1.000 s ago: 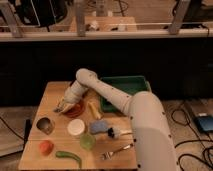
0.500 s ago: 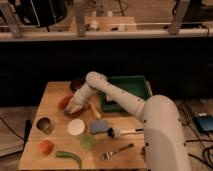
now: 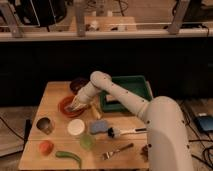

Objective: Wipe red bowl with towel

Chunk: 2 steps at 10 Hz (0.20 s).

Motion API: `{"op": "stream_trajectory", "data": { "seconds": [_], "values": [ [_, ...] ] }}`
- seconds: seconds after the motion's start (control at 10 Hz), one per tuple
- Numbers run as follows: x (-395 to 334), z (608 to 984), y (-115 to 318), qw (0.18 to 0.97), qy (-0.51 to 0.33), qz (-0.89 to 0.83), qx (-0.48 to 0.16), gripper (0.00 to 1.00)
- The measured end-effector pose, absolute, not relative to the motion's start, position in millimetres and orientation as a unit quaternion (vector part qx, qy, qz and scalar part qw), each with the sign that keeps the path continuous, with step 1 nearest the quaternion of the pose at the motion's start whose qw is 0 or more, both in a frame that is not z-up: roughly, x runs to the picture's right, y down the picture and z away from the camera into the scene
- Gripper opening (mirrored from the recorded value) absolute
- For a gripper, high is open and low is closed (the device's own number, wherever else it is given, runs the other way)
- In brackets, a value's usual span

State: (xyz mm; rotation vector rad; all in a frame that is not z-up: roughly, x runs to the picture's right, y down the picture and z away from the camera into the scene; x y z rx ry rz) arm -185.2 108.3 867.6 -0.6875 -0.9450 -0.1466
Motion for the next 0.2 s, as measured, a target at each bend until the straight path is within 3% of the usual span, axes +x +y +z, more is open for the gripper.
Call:
{"op": "stream_trajectory", "data": {
  "seconds": [0.2],
  "values": [
    [-193.7, 870.8, 98.5, 0.833, -0.456, -0.07, -0.307, 0.0]
  ]
}}
